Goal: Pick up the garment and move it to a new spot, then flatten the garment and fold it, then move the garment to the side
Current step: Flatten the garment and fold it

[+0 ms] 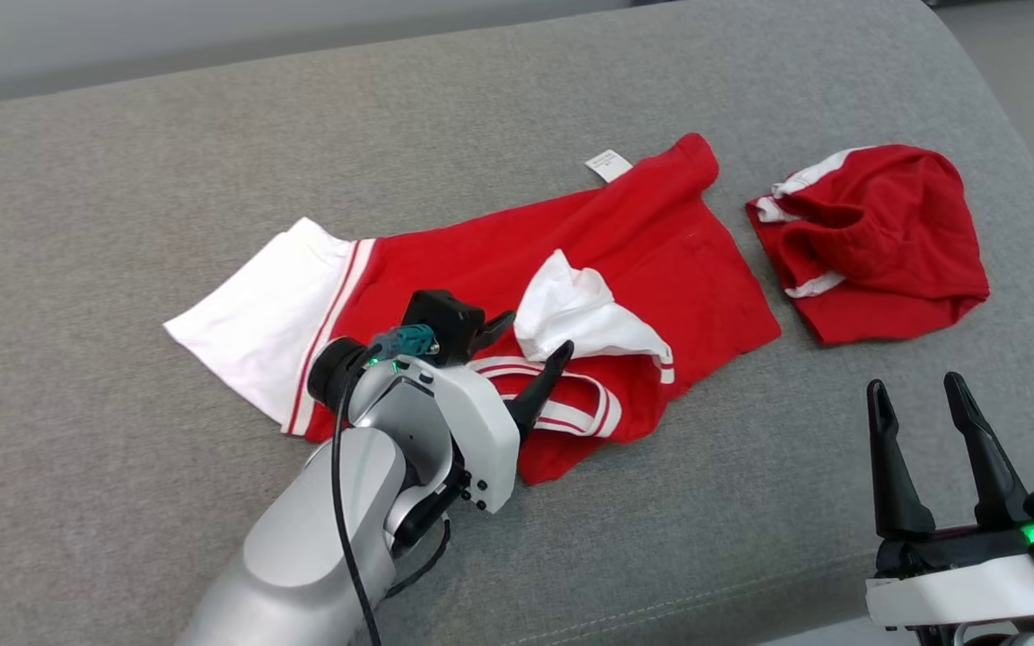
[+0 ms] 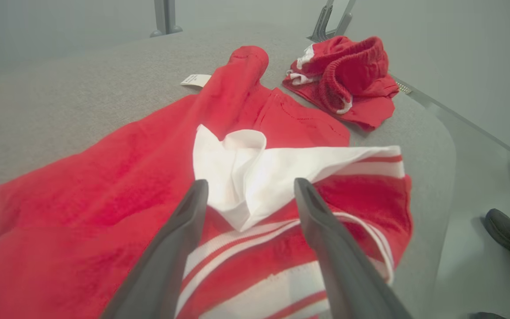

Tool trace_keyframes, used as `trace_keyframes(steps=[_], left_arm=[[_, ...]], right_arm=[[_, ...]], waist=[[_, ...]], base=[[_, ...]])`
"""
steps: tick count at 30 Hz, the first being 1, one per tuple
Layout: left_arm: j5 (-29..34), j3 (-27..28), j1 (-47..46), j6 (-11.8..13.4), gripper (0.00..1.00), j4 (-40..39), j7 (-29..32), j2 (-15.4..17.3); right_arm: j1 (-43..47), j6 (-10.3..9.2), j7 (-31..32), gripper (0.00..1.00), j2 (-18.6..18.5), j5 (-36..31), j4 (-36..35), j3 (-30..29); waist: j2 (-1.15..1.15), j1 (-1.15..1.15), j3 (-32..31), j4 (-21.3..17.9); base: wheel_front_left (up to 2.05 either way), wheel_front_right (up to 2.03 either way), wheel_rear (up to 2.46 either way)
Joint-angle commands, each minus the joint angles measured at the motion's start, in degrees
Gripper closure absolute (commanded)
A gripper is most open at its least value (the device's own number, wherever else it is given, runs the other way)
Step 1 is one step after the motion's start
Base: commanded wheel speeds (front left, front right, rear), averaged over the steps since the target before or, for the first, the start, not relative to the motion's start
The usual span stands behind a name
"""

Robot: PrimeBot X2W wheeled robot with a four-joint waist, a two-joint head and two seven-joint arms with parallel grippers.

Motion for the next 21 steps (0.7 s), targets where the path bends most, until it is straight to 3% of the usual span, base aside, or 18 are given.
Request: trace_keyframes(steps=[1, 8, 9, 10, 17, 21], left_arm=[[-0.7, 1.0, -3.6, -0.4, 0.00, 0.9, -0.3, 0.5], [-2.3, -0.8, -7.8, -0.5, 0.02, 9.2, -1.5, 0.2], [-2.5, -1.2, -8.2, -0.5, 0.57, 10.0, -1.9, 0.2], [-2.8, -1.6, -8.5, -0.5, 1.00, 10.7, -2.4, 0.2], [-3.6, -4.1, -9.1, -0.5, 1.00, 10.7, -6.4, 0.8], [-4.2, -1.9, -5.9, 1.0, 1.00, 4.9, -9.6, 5.0]], right_arm=[[-1.6, 0.23, -0.3, 0.00, -0.4, 0.7, -0.8, 1.5], [-3.0, 0.23, -0.4, 0.00, -0.1, 1.2, -0.3, 1.8], [-3.1, 0.23, -0.4, 0.00, 0.0, 1.2, -0.3, 1.8], [-3.2, 0.23, -0.4, 0.00, 0.1, 1.2, -0.4, 1.7], [-2.8, 0.23, -0.4, 0.00, 0.3, 1.3, -0.5, 0.4], [-2.1, 0.23, -0.4, 0.00, 0.4, 1.4, -0.4, -0.7]], waist=[[0.00, 0.00, 1.9, -2.5], [0.00, 0.00, 2.7, -3.8], [0.00, 0.00, 2.7, -3.8], [0.00, 0.00, 2.8, -3.7], [0.00, 0.00, 2.4, -2.2], [0.00, 0.00, 1.7, -0.5]], base=[[0.00, 0.00, 0.00], [0.00, 0.00, 0.00], [0.00, 0.00, 0.00], [0.00, 0.00, 0.00], [0.00, 0.00, 0.00], [0.00, 0.00, 0.00]])
